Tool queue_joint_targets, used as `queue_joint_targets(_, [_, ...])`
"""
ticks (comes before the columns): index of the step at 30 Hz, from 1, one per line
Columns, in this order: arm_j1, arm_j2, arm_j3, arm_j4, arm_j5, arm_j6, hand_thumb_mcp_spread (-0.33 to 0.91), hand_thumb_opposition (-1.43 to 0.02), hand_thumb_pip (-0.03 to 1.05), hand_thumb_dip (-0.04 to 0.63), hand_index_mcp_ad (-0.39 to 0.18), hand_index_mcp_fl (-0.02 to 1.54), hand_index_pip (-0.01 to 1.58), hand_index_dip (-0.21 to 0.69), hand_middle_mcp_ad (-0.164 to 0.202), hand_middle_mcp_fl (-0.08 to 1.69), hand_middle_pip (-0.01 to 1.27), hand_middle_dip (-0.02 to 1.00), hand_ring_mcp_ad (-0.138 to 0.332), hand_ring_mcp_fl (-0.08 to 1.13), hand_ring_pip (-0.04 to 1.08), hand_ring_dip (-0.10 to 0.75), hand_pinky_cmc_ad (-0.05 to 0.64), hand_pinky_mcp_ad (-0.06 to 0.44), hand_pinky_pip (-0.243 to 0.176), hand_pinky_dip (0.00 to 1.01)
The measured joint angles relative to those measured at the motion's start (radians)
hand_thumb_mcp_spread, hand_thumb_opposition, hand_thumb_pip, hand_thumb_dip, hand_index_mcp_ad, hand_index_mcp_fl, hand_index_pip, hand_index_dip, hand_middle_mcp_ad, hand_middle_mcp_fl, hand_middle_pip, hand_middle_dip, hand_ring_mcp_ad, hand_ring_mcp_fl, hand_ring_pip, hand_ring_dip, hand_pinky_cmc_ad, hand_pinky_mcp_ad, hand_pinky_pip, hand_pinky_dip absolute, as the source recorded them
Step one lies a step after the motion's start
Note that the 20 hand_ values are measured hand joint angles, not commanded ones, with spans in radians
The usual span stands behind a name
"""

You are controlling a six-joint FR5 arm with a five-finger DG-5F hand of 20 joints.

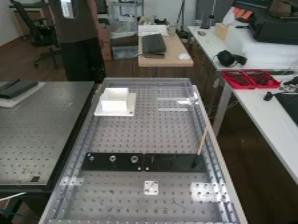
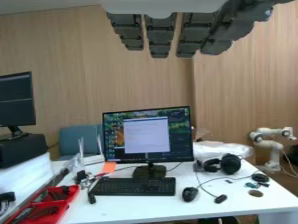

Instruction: Grab the smaller nut and place it in the white container

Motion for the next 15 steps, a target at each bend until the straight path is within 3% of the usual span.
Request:
queue_joint_targets(5, [0.000, 0.000, -0.003, 0.001, -0.003, 0.004, 0.01, 0.00, 0.01, 0.000, 0.021, 0.00, 0.01, 0.016, 0.047, 0.00, 0.01, 0.03, 0.068, 0.00, 0.01, 0.012, 0.044, 0.037, -0.012, 0.02])
queue_joint_targets(7, [-0.001, -0.001, -0.003, 0.002, -0.004, 0.004, 0.12, -0.16, 0.16, 0.031, 0.016, 0.00, 0.01, 0.016, 0.045, 0.00, 0.03, 0.05, 0.068, 0.00, 0.01, 0.016, 0.065, 0.049, -0.012, 0.08])
queue_joint_targets(9, [-0.001, -0.001, -0.003, 0.001, -0.005, 0.003, 0.22, -0.31, 0.25, 0.037, 0.009, 0.00, 0.01, 0.014, 0.049, 0.00, 0.06, 0.08, 0.063, 0.00, 0.02, 0.021, 0.101, 0.101, -0.010, 0.17])
queue_joint_targets(11, [-0.001, -0.001, -0.002, 0.000, -0.006, 0.001, 0.26, -0.46, 0.24, 0.035, -0.005, 0.00, 0.04, 0.044, 0.049, 0.01, 0.09, 0.13, 0.080, 0.00, 0.04, 0.038, 0.194, 0.164, -0.037, 0.26])
queue_joint_targets(15, [-0.001, 0.000, -0.002, -0.001, -0.007, 0.000, 0.29, -0.56, 0.25, 0.033, -0.007, 0.00, 0.05, 0.049, 0.051, 0.00, 0.10, 0.16, 0.138, 0.01, 0.06, 0.051, 0.318, 0.265, -0.042, 0.36])
